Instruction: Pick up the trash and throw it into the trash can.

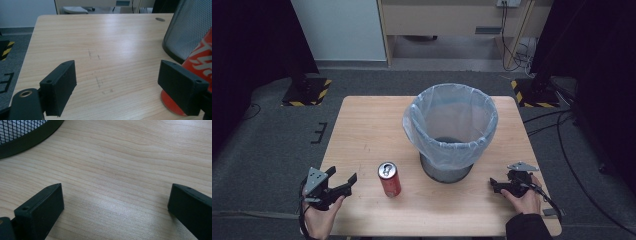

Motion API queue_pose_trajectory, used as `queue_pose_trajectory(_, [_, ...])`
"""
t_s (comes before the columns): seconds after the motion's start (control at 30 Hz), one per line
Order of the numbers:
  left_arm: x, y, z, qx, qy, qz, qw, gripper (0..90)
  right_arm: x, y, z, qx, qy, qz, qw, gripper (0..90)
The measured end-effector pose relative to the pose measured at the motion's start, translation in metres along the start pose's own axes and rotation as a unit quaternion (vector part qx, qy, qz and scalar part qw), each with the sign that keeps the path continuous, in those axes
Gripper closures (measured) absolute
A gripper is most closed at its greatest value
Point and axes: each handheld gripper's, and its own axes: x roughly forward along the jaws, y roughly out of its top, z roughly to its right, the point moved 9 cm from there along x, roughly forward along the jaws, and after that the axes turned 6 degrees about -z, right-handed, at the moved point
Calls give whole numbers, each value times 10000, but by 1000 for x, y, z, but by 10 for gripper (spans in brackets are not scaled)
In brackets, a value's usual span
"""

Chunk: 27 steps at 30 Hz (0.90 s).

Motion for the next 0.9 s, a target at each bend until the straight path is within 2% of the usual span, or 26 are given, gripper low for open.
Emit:
queue_pose_trajectory(0.23, [-13,17,7,-20,-111,299,9995,146,0,0,0,0,-2,-1,10000,5])
queue_pose_trajectory(0.43, [-22,32,22,31,-301,492,9983,147,1,1,0,1,-9,6,10000,5])
queue_pose_trajectory(0.63, [-27,52,41,224,-436,715,9962,140,1,1,0,-4,-8,5,10000,5])
queue_pose_trajectory(0.77, [-28,57,52,353,-471,748,9955,146,1,1,0,-2,-11,7,10000,5])
queue_pose_trajectory(0.8, [-28,58,58,375,-567,777,9947,146,1,1,0,1,-9,7,10000,5])
queue_pose_trajectory(0.9, [-27,58,61,403,-594,778,9944,145,1,1,0,-2,-8,6,10000,5])
